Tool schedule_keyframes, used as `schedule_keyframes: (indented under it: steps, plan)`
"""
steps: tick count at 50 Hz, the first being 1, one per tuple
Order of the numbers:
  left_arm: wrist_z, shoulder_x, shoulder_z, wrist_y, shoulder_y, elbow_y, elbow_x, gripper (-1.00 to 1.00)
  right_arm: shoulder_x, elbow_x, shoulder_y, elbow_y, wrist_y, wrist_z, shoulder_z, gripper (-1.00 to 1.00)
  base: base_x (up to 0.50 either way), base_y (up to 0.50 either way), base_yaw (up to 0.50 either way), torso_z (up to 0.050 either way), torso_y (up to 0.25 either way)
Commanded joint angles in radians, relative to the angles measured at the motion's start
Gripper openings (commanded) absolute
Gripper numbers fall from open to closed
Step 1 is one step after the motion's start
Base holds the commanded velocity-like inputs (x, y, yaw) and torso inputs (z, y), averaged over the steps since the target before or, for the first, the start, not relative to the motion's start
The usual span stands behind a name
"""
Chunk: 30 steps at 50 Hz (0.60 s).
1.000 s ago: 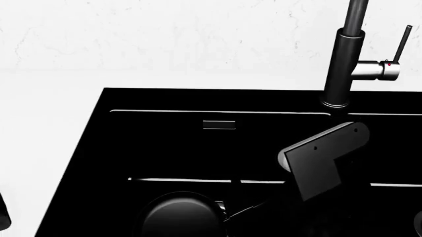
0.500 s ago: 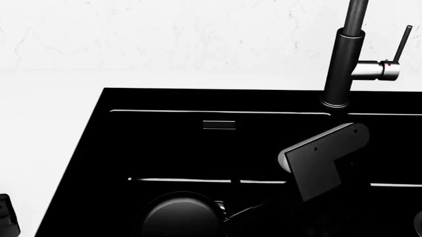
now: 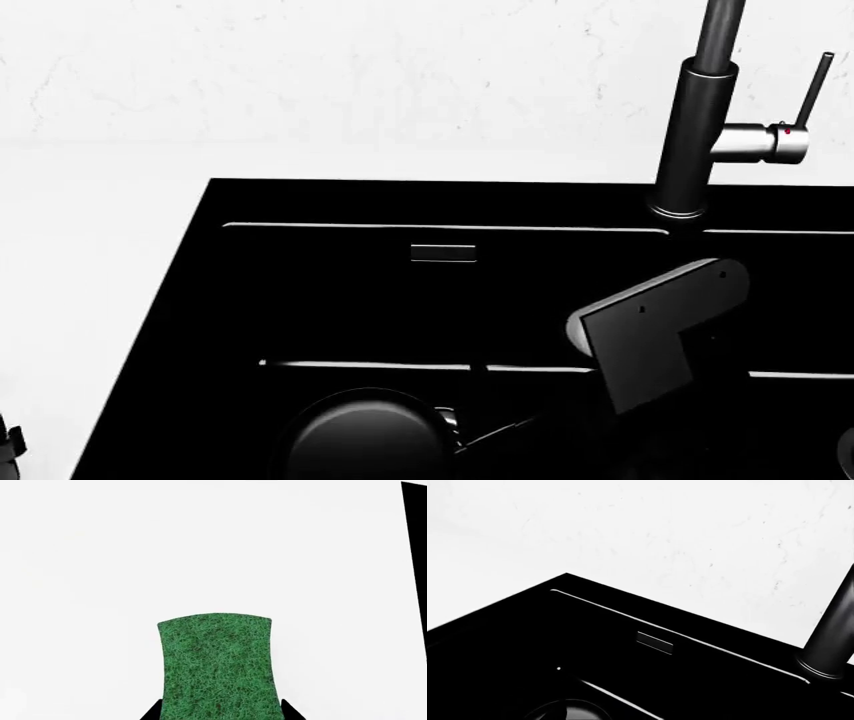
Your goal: Pick the pan and sponge and place them into the sink. Then turn on the water.
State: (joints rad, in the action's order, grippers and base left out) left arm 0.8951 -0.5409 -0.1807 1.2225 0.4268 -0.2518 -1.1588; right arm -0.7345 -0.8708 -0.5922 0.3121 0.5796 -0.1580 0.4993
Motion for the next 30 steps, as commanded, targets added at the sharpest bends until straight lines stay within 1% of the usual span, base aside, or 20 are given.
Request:
schedule_keyframes:
  steps: [1,4,10,12,15,17,18,20,27,30]
  plan:
    - [-0.001,0.005,0.028,0.002,0.007,0.005,-0.039,-1.00,-0.004,-0.002,0.001,0.005,-0.001,-0.004,-0.003,1.00,0.00,0.00,0.00,0.000,0.000]
    - [-0.006,0.002,0.032,0.000,0.007,0.001,-0.039,-1.00,-0.006,-0.001,0.000,0.007,0.000,-0.007,-0.005,1.00,0.00,0.00,0.00,0.000,0.000]
    - [0.008,0.001,0.045,0.020,0.051,-0.017,-0.060,-1.00,-0.013,-0.009,-0.008,0.016,0.008,-0.015,-0.012,1.00,0.00,0.00,0.00,0.000,0.000]
    - [-0.005,-0.013,0.052,0.030,0.068,-0.025,-0.069,-1.00,-0.015,-0.015,-0.014,0.016,0.014,-0.016,-0.014,1.00,0.00,0.00,0.00,0.000,0.000]
    - [0.009,-0.005,0.063,0.045,0.107,-0.042,-0.088,-1.00,-0.022,-0.026,-0.019,0.025,0.021,-0.024,-0.024,1.00,0.00,0.00,0.00,0.000,0.000]
    - [-0.006,-0.008,0.073,0.031,0.128,-0.066,-0.078,-1.00,-0.029,-0.033,-0.017,0.034,0.024,-0.033,-0.031,1.00,0.00,0.00,0.00,0.000,0.000]
    - [0.015,-0.001,0.073,0.056,0.137,-0.077,-0.111,-1.00,-0.036,-0.041,-0.010,0.044,0.026,-0.040,-0.037,1.00,0.00,0.00,0.00,0.000,0.000]
    - [0.012,0.002,0.079,0.062,0.141,-0.093,-0.126,-1.00,-0.048,-0.054,-0.007,0.060,0.032,-0.053,-0.050,1.00,0.00,0.00,0.00,0.000,0.000]
    - [-0.014,0.018,0.140,0.080,0.198,-0.107,-0.133,-1.00,-0.079,-0.108,-0.005,0.096,0.058,-0.091,-0.087,1.00,0.00,0.00,0.00,0.000,0.000]
    - [-0.038,0.023,0.188,0.087,0.250,-0.101,-0.115,-1.00,-0.094,-0.124,0.008,0.108,0.056,-0.106,-0.104,1.00,0.00,0.00,0.00,0.000,0.000]
